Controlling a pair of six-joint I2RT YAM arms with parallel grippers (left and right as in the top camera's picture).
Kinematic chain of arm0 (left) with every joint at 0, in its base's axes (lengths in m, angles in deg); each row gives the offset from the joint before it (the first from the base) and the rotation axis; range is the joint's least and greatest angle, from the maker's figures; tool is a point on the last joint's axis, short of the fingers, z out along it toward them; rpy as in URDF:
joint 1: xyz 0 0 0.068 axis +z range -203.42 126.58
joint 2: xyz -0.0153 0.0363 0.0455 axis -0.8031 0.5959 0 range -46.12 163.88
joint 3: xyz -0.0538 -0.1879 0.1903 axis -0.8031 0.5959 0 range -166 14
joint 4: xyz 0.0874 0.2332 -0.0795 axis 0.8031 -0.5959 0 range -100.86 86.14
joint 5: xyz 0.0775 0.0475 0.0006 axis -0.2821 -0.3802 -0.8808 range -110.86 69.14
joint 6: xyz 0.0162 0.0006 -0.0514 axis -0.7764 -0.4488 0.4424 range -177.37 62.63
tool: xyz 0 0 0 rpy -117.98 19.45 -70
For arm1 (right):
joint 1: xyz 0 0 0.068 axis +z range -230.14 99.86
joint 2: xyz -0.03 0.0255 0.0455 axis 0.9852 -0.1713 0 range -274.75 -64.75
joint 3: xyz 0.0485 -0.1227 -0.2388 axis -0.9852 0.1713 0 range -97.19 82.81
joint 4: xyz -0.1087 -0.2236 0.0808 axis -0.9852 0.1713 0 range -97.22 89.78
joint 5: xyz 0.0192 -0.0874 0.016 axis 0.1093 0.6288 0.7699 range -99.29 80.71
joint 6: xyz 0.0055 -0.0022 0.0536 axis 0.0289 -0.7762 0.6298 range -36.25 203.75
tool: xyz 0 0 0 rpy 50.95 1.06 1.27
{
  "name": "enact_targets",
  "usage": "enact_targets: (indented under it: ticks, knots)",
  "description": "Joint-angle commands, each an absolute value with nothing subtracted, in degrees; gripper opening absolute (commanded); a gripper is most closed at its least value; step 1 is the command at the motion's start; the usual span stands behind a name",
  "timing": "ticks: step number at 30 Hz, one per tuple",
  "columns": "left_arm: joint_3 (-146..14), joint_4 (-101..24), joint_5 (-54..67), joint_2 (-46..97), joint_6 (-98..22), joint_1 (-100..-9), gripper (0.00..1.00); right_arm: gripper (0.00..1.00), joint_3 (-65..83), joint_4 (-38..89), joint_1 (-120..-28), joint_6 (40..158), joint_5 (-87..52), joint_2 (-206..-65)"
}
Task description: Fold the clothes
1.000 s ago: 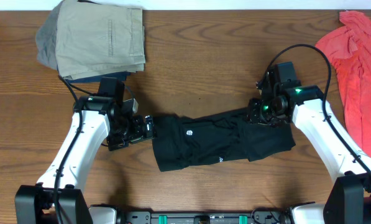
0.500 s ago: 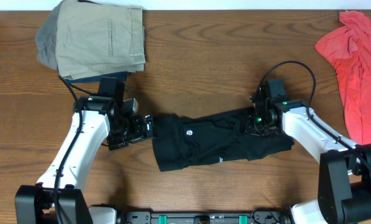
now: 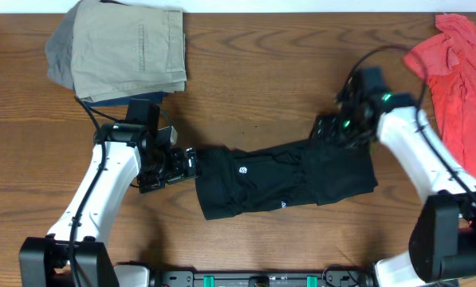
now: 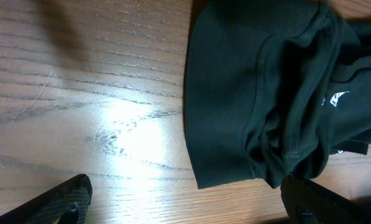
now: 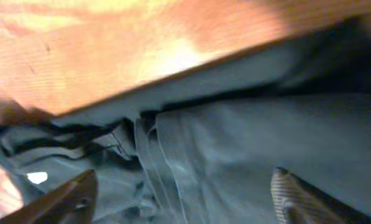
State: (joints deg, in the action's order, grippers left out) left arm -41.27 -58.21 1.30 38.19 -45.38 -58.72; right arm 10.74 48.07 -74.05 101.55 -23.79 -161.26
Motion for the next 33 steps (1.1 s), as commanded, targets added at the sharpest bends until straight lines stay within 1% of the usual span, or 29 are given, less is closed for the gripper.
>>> enact_targets:
  ticks: [1,6,12,16,21,26,33]
  knots:
    - [-39.1,-57.1,2.0,38.1,-45.7,-58.5,0.98,0.99,4.4,52.6,-77.7,99.9,-17.9,-161.0]
    - [-34.7,-49.9,9.3,39.0,-45.7,-58.5,0.98,0.99,1.8,55.7,-84.6,99.9,-14.4,-161.0]
    - [-31.7,-44.9,10.1,41.8,-45.7,-58.5,0.98,0.99,2.3,58.1,-93.4,100.0,-14.7,-161.0]
    - [-31.2,-41.9,10.8,44.8,-45.7,-58.5,0.98,0.99,2.3,59.7,-96.6,99.9,-15.8,-161.0]
    - [-31.2,-37.5,20.8,50.8,-47.4,-58.5,0.98,0.99,2.3,59.8,-97.0,99.5,-16.7,-161.0]
    - [-31.2,-36.1,27.3,56.0,-50.4,-58.5,0.98,0.99,2.3,59.8,-96.9,99.3,-16.8,-161.0]
    - [-31.1,-35.9,27.7,58.4,-50.7,-59.4,0.98,0.99,2.4,59.8,-96.5,99.3,-16.8,-161.0]
